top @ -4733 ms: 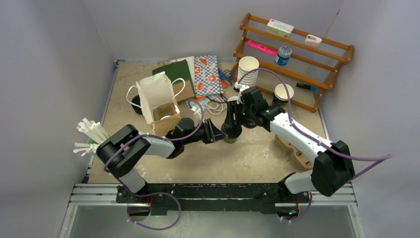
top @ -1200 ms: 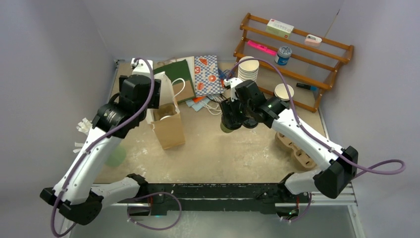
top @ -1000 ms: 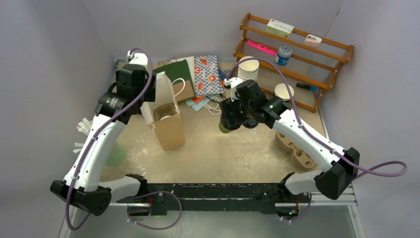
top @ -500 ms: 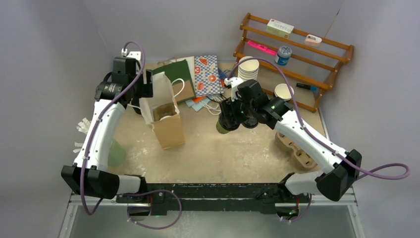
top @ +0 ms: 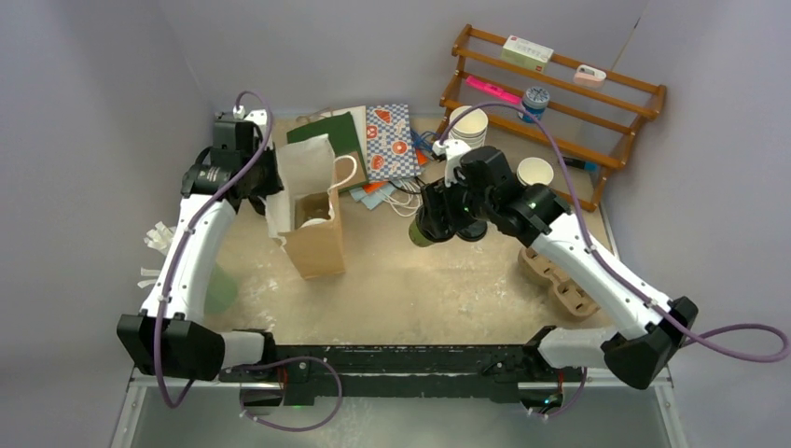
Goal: Pack the takeout coffee
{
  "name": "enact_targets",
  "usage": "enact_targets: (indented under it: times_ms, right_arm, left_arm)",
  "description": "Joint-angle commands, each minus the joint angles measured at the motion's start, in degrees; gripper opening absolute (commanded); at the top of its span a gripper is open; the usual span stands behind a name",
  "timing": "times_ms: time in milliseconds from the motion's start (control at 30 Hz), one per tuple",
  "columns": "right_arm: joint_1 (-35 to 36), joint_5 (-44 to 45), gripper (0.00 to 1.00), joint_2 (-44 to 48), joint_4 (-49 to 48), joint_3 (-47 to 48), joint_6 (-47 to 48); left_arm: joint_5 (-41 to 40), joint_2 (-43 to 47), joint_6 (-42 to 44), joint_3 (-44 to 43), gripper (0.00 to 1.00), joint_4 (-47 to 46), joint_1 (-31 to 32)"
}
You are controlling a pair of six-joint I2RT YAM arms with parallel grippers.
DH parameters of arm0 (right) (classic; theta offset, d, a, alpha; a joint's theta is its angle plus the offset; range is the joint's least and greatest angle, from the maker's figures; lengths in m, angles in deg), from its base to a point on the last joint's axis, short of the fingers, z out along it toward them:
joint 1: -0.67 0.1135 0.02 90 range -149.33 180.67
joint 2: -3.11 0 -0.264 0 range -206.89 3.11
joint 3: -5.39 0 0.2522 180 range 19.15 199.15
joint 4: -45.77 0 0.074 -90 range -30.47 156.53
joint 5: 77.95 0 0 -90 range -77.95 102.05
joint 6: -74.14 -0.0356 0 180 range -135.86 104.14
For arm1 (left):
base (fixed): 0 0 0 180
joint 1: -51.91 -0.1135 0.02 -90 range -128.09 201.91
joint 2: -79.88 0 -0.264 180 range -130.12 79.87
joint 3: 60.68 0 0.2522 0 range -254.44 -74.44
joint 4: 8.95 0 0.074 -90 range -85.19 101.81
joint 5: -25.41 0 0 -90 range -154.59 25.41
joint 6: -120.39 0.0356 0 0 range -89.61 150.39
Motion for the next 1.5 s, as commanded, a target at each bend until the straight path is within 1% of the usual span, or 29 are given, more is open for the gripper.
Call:
enact_targets:
  times_ms: [0,67,200,333,433,500,633,700,767,867,933,1000,1100,1200,1300,1333,1400,1467]
  right_arm:
    - [0.3,0.9,0.70,4.7,2.7,5.8,-0.9]
    - [0.3,1.9,0.70,6.6,3.4,6.6,-0.9]
    - [0.3,3.9,0.69,10.1,3.9,6.8,-1.0]
    - [0.3,6.2,0.69,13.2,4.6,6.2,-0.9]
    - [0.3,7.3,0.69,15.2,5.4,5.8,-0.9]
    - [0.3,8.1,0.68,16.5,5.9,5.4,-0.9]
    - [0.3,9.4,0.68,18.5,7.7,5.8,-0.5]
    - [0.3,10.3,0.68,18.9,8.8,7.4,-0.3]
    - [0.3,11.3,0.68,18.9,10.6,10.0,0.3]
    - [0.3,11.5,0.68,17.9,12.3,14.5,1.7]
    - [0.3,11.4,0.68,16.6,13.8,17.5,2.2]
    - [0.3,11.5,0.67,15.5,14.2,19.4,2.4]
    - [0.3,11.8,0.67,14.2,13.9,20.9,2.5]
    - [0.3,10.4,0.67,12.8,14.1,21.0,1.4]
    - [0.3,9.5,0.67,11.3,13.2,20.4,0.4]
    - [0.3,8.8,0.67,11.0,12.6,20.0,0.1]
    - [0.3,7.9,0.67,10.7,11.4,19.0,-0.2]
    - [0.3,7.2,0.67,10.4,10.3,18.4,-0.3]
  left_arm:
    - [12.3,6.8,-3.8,2.0,0.00,-8.2,-0.1]
    - [15.1,10.1,-5.7,3.2,0.00,-11.1,0.1]
    - [18.3,15.9,-7.6,6.1,0.00,-16.3,2.1]
    - [20.0,20.5,-7.6,10.1,0.00,-21.2,6.2]
    - [19.9,23.0,-7.5,14.1,0.00,-24.8,9.4]
    - [21.4,24.4,-7.5,16.7,0.00,-27.4,10.8]
    - [23.6,26.7,-7.6,20.3,0.00,-29.9,11.8]
    - [25.0,27.4,-9.6,21.1,0.00,-31.0,11.8]
    - [26.8,26.4,-12.2,20.5,0.00,-31.0,11.9]
    - [27.9,23.3,-16.5,15.8,0.00,-25.3,12.3]
    - [27.1,22.4,-19.6,14.3,0.00,-23.1,12.7]
    - [25.9,21.2,-21.3,12.3,0.00,-18.7,12.8]
    - [24.8,20.3,-23.8,12.2,0.00,-15.4,13.1]
    - [24.6,21.0,-29.1,15.7,0.00,-17.3,13.3]
    - [24.7,21.6,-35.1,19.7,0.00,-21.1,13.5]
    - [23.8,21.6,-35.9,20.2,0.04,-21.6,13.6]
    - [20.5,21.0,-34.8,19.5,0.15,-20.4,13.6]
    - [17.7,19.8,-32.0,17.5,0.20,-18.6,13.5]
